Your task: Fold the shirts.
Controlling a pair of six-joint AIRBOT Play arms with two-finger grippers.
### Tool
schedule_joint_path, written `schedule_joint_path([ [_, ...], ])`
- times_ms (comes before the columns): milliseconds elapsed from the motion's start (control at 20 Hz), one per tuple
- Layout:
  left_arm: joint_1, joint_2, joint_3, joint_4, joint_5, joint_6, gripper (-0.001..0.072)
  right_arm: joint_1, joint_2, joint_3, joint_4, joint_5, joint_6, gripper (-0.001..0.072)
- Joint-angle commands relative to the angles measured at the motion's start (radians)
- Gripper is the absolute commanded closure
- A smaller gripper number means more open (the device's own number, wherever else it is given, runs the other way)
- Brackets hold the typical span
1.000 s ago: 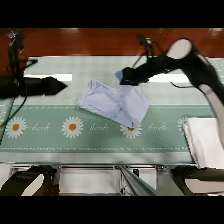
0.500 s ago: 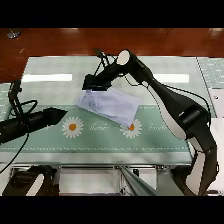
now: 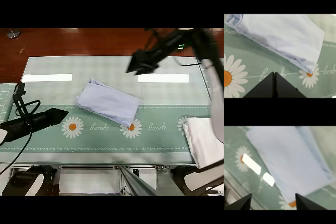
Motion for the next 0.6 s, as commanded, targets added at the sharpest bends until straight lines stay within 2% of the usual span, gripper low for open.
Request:
schedule_joint_path([
  [0, -0.023, -0.008, -0.002, 0.0, 0.004, 0.0, 0.0679, -0.187, 0.325, -0.378, -0.232, -0.149, -0.021, 0.0087],
  [150, -0.06, -0.008, -0.005, 0.0, 0.023, 0.0, 0.0678, -0.238, 0.581, -0.932, -0.208, -0.486, 0.097, 0.0087],
  [250, -0.079, -0.013, -0.018, 0.0, 0.055, -0.002, 0.0678, -0.221, 0.642, -1.206, -0.031, -0.641, 0.06, 0.0087],
  [350, -0.09, -0.031, -0.027, -0.016, 0.074, -0.002, 0.0678, -0.174, 0.602, -1.327, 0.173, -0.706, -0.045, 0.0087],
  [550, -0.105, -0.079, -0.031, -0.031, 0.084, -0.001, 0.0678, -0.069, 0.413, -1.3, 0.364, -0.754, -0.116, 0.0087],
])
